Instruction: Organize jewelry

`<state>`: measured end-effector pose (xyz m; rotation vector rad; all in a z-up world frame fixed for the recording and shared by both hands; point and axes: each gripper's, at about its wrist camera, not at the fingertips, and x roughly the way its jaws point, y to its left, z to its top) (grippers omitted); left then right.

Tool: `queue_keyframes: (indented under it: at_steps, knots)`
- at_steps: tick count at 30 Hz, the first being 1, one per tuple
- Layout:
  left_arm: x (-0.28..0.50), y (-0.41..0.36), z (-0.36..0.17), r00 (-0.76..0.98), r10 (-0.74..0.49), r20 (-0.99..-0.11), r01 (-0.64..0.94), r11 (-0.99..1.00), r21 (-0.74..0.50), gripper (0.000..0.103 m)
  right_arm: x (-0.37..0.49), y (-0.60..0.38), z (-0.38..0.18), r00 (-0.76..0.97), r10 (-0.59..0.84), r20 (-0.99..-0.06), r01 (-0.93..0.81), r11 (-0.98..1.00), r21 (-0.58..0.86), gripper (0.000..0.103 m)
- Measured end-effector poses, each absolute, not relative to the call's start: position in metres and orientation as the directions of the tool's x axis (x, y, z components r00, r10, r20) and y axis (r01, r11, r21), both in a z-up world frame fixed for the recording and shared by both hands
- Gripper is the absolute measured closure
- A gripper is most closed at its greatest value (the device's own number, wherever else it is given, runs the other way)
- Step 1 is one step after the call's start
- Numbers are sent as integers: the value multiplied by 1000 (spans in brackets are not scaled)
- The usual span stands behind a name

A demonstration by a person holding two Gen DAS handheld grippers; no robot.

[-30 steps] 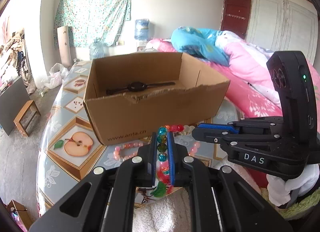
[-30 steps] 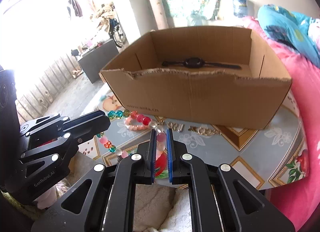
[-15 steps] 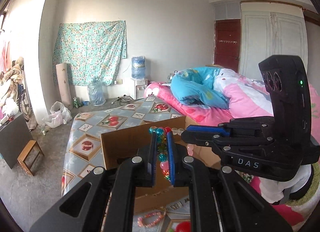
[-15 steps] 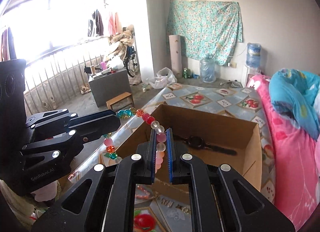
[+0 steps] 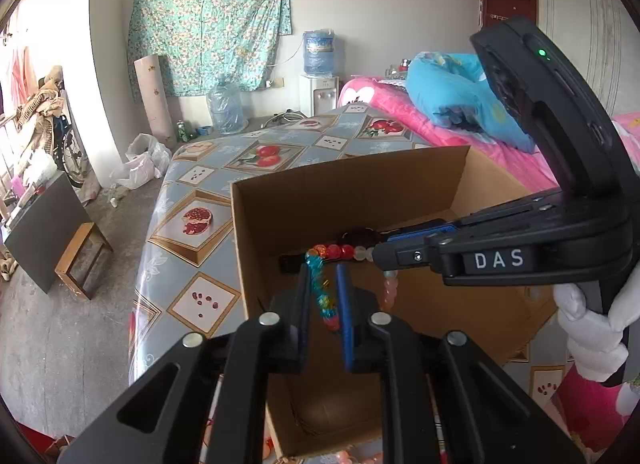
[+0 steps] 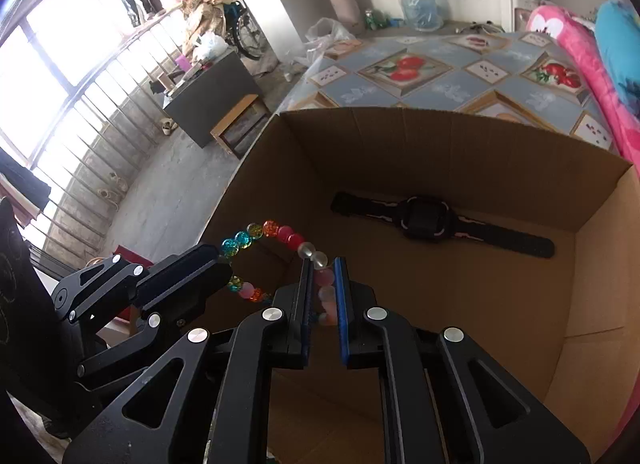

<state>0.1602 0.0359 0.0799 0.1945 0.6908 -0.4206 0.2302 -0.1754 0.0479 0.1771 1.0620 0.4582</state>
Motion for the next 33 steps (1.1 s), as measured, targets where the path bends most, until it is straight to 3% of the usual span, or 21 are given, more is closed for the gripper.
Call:
queue_keyframes:
  at_steps: [2,10,20,23,28,30,33]
  knots:
    - [162,38,78,721,-287,-631,411,910,55,70,237,-176,45,397,447,-802,-257,893,370,91]
    - [154,62,88,771,-282,-571,352,936,12,65,221,-198,66,479,464,-745,-251,886,390,90]
    - [102,92,101,803,-299,-515,294,951,-93,44,140,-234,107,625,430,-651,-303,903,305,82]
    - [81,95,89,793,-288,-536,279,955,-101,38,106,-242,114,672,435,-600,-319,901,295,66]
    - [53,90,59,745,-249,-619,252,964,-85,34,56,-248,107,732,421,-536,-321,906,274,27]
    - [46,89,49,723,-244,-646,241,966,-95,34,43,-250,96,741,409,-532,-300,911,283,17]
    - [38,83,38,709,-231,-666,229,969,-92,33,32,-253,75,753,325,-572,-223,944,243,16]
